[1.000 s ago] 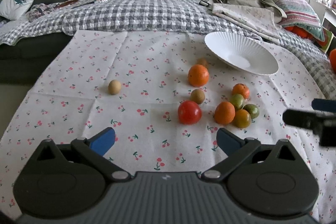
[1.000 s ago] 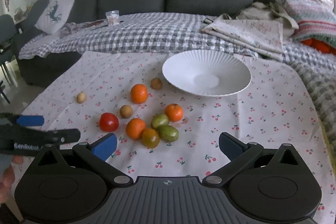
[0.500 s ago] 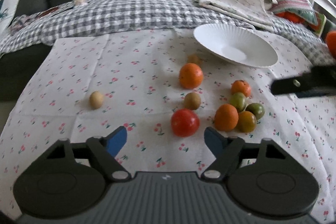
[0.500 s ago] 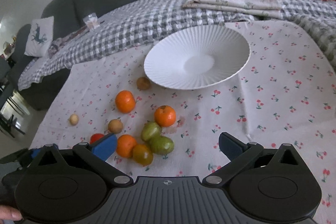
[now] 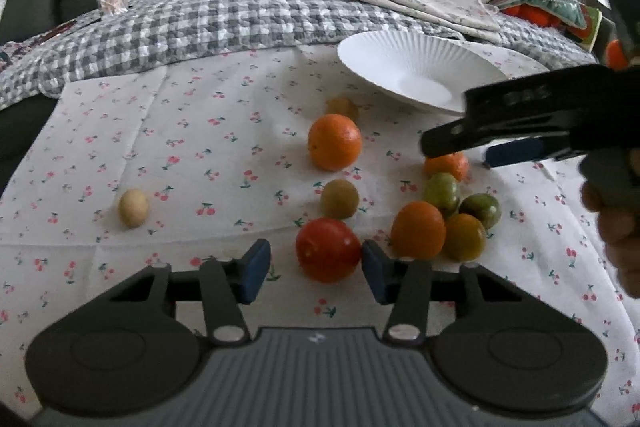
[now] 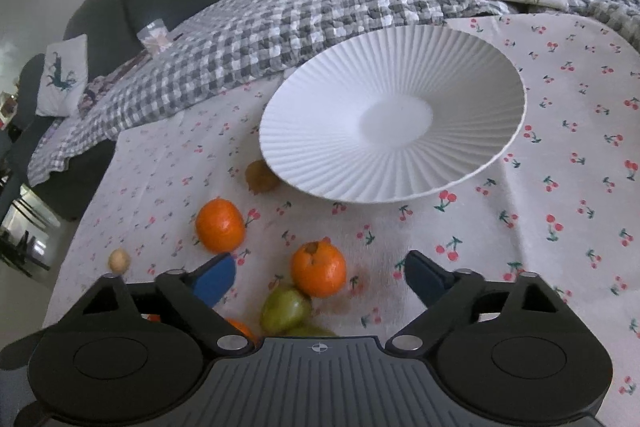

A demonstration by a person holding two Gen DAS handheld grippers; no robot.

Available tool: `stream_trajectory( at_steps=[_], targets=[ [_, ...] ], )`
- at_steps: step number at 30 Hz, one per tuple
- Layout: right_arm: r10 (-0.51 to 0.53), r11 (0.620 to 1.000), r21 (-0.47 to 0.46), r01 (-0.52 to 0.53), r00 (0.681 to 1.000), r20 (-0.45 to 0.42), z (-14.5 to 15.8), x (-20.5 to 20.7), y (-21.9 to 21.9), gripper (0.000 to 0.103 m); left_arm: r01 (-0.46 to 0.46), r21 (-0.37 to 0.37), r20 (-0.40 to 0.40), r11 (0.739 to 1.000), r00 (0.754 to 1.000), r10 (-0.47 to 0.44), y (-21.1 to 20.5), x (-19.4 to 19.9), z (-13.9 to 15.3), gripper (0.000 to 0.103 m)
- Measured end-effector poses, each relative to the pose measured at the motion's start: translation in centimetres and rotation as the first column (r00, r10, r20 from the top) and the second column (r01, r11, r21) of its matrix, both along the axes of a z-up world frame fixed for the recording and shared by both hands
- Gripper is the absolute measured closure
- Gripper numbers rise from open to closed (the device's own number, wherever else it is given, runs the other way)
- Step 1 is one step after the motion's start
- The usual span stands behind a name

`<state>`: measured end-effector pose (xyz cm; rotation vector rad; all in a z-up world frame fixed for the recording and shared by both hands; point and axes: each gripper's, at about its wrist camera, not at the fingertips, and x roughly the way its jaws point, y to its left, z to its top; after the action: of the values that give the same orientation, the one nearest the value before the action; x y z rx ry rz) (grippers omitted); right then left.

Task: Organize fruits
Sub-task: 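Grasp the red tomato with the left tool while the right tool grasps a tangerine, then carry both fruits over the white bowl and open both tools to drop them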

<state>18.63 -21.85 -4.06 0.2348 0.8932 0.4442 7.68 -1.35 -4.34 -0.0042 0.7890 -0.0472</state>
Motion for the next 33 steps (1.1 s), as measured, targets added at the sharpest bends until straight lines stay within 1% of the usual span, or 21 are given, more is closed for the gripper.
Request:
stream_trajectory(
  at_steps=[2, 3, 5, 6, 8, 9, 10, 11, 14, 19, 25, 30, 33],
  targets=[
    [0.005, 1.0, -0.011, -0.005, 1.0, -0.008, -0.5, 0.5, 0.4, 0.024, 0.013, 0.001, 0.008, 1.0, 1.0, -0.013, -0.1, 0.0, 0.0, 0.061],
    [0.007, 1.0, -0.015, -0.007, 1.0, -0.009, -0.8, 0.6, 0.6, 0.027, 0.017, 0.001, 0.01, 1.0, 1.0, -0.017, -0.1, 0.0, 0.0, 0.063],
    [0.013, 1.0, -0.024, -0.013, 1.0, 0.0, -1.1, 0.8, 0.9, 0.036, 0.026, -0.01, 0.009, 1.0, 1.0, -0.026, -0.1, 0.0, -0.1, 0.066],
    [0.018, 0.999, -0.028, -0.018, 1.0, 0.009, -1.2, 0.8, 1.1, 0.038, 0.03, -0.016, 0.007, 0.999, 1.0, -0.029, -0.1, 0.0, -0.1, 0.068],
    [0.031, 0.999, -0.035, -0.03, 0.999, 0.015, -1.3, 0.8, 1.5, 0.053, 0.035, -0.018, 0.01, 0.999, 0.999, -0.035, -0.1, 0.0, -0.1, 0.068],
    [0.034, 0.998, -0.045, -0.033, 0.999, 0.018, -1.3, 0.8, 1.7, 0.056, 0.039, -0.015, 0.012, 0.999, 0.999, -0.038, -0.1, 0.0, -0.2, 0.069],
    [0.036, 0.998, -0.058, -0.035, 0.999, 0.025, -1.3, 0.8, 1.9, 0.065, 0.041, -0.015, 0.013, 0.999, 0.999, -0.04, -0.2, 0.0, -0.2, 0.069],
    [0.041, 0.997, -0.069, -0.039, 0.999, 0.029, -1.3, 0.7, 2.0, 0.068, 0.041, -0.018, 0.015, 0.999, 0.999, -0.041, -0.1, 0.0, -0.2, 0.069],
    [0.038, 0.996, -0.083, -0.035, 0.999, 0.036, -1.2, 0.5, 2.1, 0.07, 0.044, -0.024, 0.017, 0.999, 0.999, -0.043, 0.1, -0.1, -0.2, 0.069],
    [0.048, 0.996, -0.079, -0.043, 0.997, 0.065, -0.5, 0.0, 2.1, 0.071, 0.036, -0.031, 0.022, 0.999, 0.999, -0.035, 0.3, -0.2, 0.2, 0.069],
    [0.06, 0.996, -0.077, -0.053, 0.993, 0.099, 0.7, -0.7, 2.1, 0.071, 0.014, -0.059, 0.032, 0.998, 0.999, -0.012, 0.9, -0.3, 0.8, 0.069],
    [0.067, 0.995, -0.077, -0.059, 0.992, 0.11, 1.1, -1.0, 2.2, 0.071, 0.003, -0.063, 0.044, 0.998, 0.999, 0.0, 0.9, -0.3, 1.4, 0.07],
    [0.072, 0.996, -0.067, -0.065, 0.992, 0.106, 1.3, -1.2, 2.2, 0.071, -0.002, -0.047, 0.058, 0.999, 0.998, 0.004, 0.6, -0.2, 1.8, 0.069]
  ],
)
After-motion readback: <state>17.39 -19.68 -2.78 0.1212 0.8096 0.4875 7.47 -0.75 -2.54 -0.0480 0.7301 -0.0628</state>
